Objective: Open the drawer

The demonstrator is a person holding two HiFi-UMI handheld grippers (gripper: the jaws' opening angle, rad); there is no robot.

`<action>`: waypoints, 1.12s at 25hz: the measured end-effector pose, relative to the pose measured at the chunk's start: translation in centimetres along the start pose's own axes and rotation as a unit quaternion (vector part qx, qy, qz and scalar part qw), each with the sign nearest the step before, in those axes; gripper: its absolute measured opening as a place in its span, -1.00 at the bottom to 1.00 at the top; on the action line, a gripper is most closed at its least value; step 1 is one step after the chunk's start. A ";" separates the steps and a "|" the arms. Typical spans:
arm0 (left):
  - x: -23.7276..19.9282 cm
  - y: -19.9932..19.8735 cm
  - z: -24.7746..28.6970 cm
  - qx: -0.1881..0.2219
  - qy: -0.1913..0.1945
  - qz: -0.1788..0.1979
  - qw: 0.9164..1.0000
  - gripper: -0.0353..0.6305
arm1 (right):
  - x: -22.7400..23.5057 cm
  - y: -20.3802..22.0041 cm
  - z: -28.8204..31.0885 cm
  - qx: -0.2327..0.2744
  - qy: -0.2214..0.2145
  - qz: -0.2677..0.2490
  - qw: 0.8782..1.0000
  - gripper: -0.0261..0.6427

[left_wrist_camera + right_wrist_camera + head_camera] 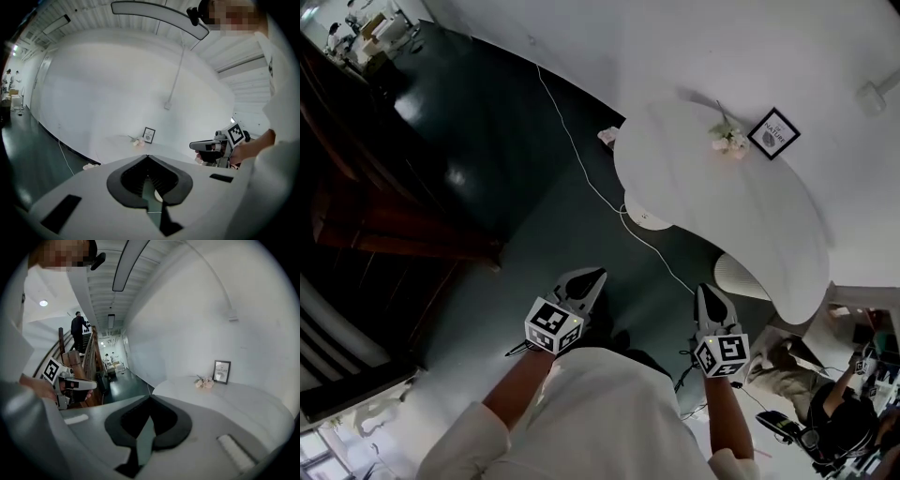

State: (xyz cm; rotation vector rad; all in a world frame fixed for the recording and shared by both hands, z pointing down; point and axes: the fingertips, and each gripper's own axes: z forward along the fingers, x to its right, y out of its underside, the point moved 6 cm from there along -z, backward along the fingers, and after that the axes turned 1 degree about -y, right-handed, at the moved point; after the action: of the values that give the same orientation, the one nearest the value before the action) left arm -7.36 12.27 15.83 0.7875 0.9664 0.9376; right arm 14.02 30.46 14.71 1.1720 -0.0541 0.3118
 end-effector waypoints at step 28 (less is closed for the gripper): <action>-4.5 3.4 10.4 -0.012 -0.008 -0.037 0.999 -0.87 | 4.9 1.0 9.3 -0.084 -0.036 -0.005 0.996 -0.89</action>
State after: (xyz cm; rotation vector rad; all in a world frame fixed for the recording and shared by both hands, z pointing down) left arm -0.02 8.06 24.11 0.7334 0.9617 0.8771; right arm 19.49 23.42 20.26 1.0164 -0.1347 0.2509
